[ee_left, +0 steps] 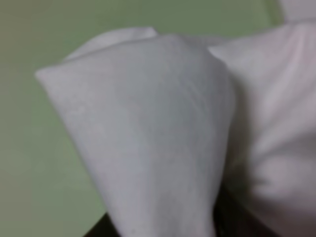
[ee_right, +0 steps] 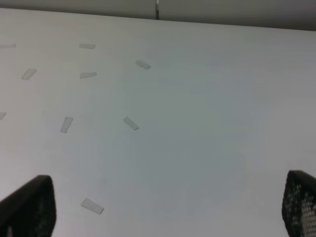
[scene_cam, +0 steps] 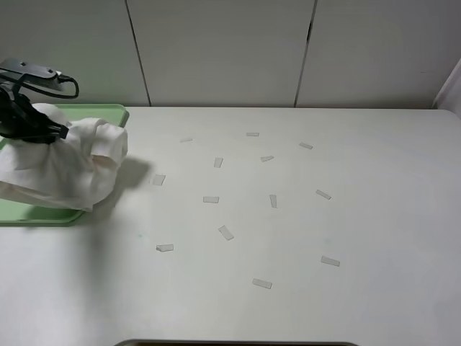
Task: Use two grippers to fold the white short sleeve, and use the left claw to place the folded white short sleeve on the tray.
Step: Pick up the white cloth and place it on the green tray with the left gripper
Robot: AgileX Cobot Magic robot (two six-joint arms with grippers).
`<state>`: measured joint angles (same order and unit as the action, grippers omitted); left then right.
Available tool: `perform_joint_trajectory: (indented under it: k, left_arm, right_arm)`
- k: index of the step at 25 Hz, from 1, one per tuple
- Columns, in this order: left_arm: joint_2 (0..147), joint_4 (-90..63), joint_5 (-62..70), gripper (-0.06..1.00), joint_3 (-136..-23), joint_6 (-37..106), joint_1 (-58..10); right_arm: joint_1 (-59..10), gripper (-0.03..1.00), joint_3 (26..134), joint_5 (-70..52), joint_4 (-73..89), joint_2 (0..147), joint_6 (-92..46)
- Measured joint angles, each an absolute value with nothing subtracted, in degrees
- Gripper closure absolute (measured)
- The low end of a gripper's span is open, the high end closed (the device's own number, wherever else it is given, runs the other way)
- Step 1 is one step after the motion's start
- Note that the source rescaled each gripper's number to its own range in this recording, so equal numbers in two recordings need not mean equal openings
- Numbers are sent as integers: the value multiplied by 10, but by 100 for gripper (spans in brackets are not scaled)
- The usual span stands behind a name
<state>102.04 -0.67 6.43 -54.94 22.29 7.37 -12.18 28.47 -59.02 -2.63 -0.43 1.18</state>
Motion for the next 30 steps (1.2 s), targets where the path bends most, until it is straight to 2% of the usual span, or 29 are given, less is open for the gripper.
perform_joint_trajectory:
  k: [8, 23, 24, 26, 27, 30]
  left_arm:
    - [1020, 59, 63, 72, -553, 180, 110]
    - [1020, 96, 63, 72, -553, 180, 115]
    - [1020, 106, 64, 68, -553, 180, 115]
    - [1020, 129, 64, 46, -553, 180, 115]
    - [1020, 129, 64, 46, -553, 180, 115]
    - [1020, 135, 56, 13, -553, 181, 115]
  right_arm:
    - [-122, -3, 285, -590, -26, -4, 12]
    - [-122, -3, 285, -590, -26, -4, 12]
    - [-122, -3, 285, -590, -26, -4, 12]
    - [-122, -3, 285, -590, -26, -4, 12]
    - [-122, -3, 285, -590, -26, -4, 12]
    - [-122, -3, 285, -590, -26, -4, 12]
